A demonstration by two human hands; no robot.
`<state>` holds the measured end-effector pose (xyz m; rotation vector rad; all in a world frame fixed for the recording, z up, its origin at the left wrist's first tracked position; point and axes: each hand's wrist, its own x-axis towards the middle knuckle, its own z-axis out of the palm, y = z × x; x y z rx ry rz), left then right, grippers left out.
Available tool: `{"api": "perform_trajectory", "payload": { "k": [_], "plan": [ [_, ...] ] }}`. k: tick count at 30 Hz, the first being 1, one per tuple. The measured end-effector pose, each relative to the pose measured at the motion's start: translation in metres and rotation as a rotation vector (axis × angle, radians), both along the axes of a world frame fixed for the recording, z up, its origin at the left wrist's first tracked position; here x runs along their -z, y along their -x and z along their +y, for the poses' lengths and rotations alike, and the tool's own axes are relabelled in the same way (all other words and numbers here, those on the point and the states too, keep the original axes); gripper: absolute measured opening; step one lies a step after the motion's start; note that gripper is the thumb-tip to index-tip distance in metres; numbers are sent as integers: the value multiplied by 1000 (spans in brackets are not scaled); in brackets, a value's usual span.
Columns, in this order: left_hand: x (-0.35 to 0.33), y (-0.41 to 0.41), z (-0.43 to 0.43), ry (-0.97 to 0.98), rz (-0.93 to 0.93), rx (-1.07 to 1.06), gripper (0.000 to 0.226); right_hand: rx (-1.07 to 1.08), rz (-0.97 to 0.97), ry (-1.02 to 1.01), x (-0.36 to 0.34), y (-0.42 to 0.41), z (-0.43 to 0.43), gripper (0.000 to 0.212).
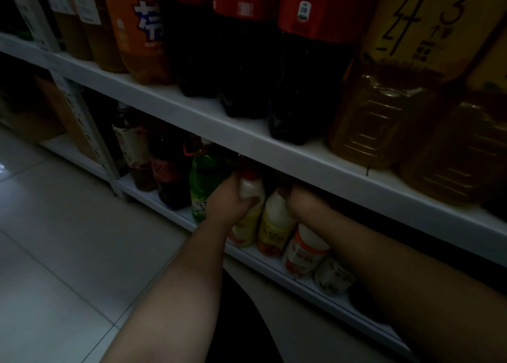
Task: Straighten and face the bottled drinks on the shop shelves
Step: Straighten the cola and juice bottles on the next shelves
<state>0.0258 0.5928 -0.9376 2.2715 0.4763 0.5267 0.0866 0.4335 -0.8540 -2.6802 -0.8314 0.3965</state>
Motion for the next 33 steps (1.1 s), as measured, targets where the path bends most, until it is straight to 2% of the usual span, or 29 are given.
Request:
{"api": "perform_trajectory", "payload": {
  "k": [3, 7, 11, 13, 18, 21, 29, 33],
  "plan": [
    [0, -2, -2, 16, -8, -85, 77, 4, -21, -23, 2, 1, -2, 37],
    [3, -7, -3, 30, -26, -134, 77, 64, -235, -25, 11, 7, -2, 53],
    [5, -9, -4, -23, 21, -87, 77, 12, -69, -132, 5, 13, -1, 34],
    [5, -6, -2, -42, 20, -98, 83, -2, -49, -139, 2, 13, 0, 30],
    [5, 0, -1, -113, 7, -70, 85, 79, -158, 65, 1, 12, 1, 35],
    [2, 1, -3, -106, 31, -77, 87, 4, -88, -16, -2, 14, -2, 29],
    [5, 0, -2, -76, 23, -86, 88, 67, -142, 70, 1, 13, 3, 39],
    [6, -1, -4, -95, 56, -87, 88, 59, -159, 28, 5, 14, -2, 39]
  ]
}}
